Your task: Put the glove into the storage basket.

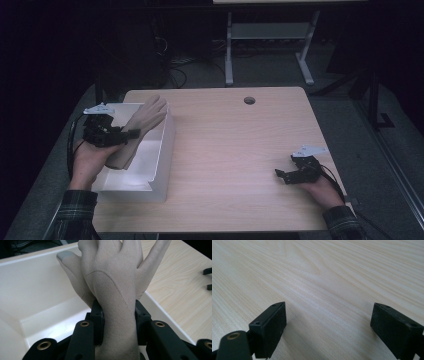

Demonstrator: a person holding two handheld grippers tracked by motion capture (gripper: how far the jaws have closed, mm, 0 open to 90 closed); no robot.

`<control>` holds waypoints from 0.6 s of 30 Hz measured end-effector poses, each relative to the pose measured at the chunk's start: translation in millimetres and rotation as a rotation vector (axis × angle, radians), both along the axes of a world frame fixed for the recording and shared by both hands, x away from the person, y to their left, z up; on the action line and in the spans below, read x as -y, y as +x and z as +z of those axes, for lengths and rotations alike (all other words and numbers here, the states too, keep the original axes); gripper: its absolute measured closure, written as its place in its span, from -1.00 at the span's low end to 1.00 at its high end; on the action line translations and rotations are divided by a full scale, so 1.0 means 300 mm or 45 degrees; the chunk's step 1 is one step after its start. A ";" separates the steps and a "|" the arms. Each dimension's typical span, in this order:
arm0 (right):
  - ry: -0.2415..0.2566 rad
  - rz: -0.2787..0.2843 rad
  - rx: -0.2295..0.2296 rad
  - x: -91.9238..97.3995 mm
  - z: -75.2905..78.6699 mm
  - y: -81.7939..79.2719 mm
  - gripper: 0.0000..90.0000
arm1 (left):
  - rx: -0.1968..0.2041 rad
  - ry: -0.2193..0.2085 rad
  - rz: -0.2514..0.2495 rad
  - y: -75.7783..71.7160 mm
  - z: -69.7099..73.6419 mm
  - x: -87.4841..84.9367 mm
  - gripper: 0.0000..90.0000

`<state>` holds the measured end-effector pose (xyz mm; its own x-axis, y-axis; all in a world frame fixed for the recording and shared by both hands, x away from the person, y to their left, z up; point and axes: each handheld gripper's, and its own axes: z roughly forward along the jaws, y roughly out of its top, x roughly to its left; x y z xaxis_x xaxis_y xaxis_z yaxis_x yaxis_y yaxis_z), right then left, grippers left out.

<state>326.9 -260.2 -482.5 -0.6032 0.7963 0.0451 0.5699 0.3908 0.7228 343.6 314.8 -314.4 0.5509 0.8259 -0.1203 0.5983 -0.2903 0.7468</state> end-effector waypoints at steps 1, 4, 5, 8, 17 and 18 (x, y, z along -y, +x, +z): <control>0.001 -0.001 0.000 0.000 0.000 0.000 -0.71 | -0.001 -0.002 0.006 -0.001 -0.009 -0.001 0.51; -0.001 0.000 -0.001 0.000 0.000 0.000 -0.71 | -0.017 0.004 0.029 -0.002 -0.050 0.000 0.51; -0.001 0.000 -0.001 0.000 0.000 0.000 -0.71 | -0.021 0.007 0.034 -0.001 -0.061 0.000 0.51; -0.001 0.000 -0.001 0.000 0.000 0.000 -0.71 | -0.044 0.019 0.058 0.004 -0.109 0.001 0.51; -0.006 0.001 0.001 0.001 0.000 0.000 -0.71 | -0.069 0.003 0.076 0.021 -0.223 0.005 0.51; -0.006 0.001 0.001 0.001 0.000 0.000 -0.71 | -0.073 0.002 0.081 0.022 -0.232 0.005 0.51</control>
